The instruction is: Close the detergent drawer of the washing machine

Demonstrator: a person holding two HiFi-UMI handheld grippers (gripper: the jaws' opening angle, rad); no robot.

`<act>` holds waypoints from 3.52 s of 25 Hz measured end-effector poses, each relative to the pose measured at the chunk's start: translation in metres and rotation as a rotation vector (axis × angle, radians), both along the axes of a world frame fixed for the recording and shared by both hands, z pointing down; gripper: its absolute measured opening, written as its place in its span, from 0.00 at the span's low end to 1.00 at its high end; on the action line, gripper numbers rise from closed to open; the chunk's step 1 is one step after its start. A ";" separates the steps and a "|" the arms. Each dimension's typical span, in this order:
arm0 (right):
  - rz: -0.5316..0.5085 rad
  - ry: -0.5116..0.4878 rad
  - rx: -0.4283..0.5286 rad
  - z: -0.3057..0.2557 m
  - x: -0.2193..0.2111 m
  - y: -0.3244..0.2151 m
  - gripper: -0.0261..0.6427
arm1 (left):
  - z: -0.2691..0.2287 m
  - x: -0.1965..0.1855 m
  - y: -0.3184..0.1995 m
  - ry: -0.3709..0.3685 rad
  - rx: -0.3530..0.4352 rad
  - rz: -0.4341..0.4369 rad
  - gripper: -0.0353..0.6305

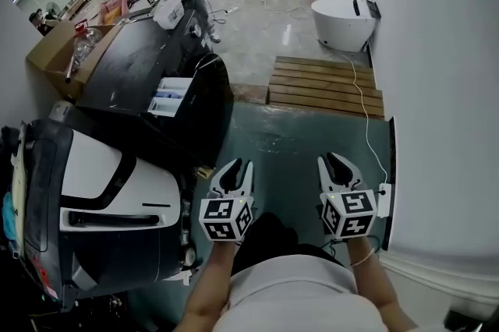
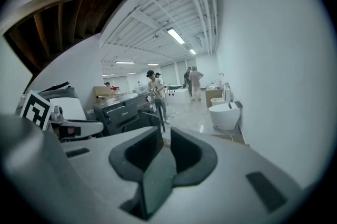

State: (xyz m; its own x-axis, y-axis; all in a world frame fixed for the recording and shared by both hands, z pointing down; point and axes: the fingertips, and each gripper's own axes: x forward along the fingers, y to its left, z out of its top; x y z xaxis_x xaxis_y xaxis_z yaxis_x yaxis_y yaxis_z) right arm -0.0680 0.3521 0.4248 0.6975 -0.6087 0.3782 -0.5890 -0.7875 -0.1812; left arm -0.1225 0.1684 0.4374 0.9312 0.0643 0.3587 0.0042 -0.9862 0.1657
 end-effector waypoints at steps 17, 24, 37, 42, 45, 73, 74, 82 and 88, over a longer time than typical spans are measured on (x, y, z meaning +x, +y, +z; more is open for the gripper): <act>0.039 -0.025 -0.043 0.020 0.123 -0.041 0.16 | 0.029 0.138 -0.040 -0.047 -0.033 0.073 0.20; 0.049 -0.034 -0.039 0.015 0.202 -0.079 0.16 | 0.029 0.214 -0.077 -0.059 -0.024 0.076 0.20; -0.001 -0.039 -0.041 0.009 0.286 -0.147 0.16 | 0.026 0.290 -0.133 -0.058 -0.033 0.040 0.19; -0.084 -0.042 -0.041 0.012 0.295 -0.177 0.16 | 0.029 0.288 -0.151 -0.061 -0.035 -0.019 0.19; -0.136 -0.055 -0.039 0.013 0.299 -0.194 0.16 | 0.028 0.284 -0.161 -0.059 -0.033 -0.059 0.19; -1.113 -0.065 -0.066 0.022 0.241 -0.377 0.16 | 0.028 0.138 -0.211 -0.079 -0.031 -0.997 0.18; -1.135 -0.065 -0.066 0.022 0.236 -0.379 0.16 | 0.028 0.131 -0.209 -0.079 -0.031 -1.024 0.18; -1.250 -0.064 -0.092 0.029 0.207 -0.381 0.16 | 0.028 0.087 -0.188 -0.095 -0.024 -1.196 0.18; -1.268 -0.049 -0.114 0.034 0.205 -0.378 0.16 | 0.032 0.072 -0.181 -0.107 -0.033 -1.250 0.18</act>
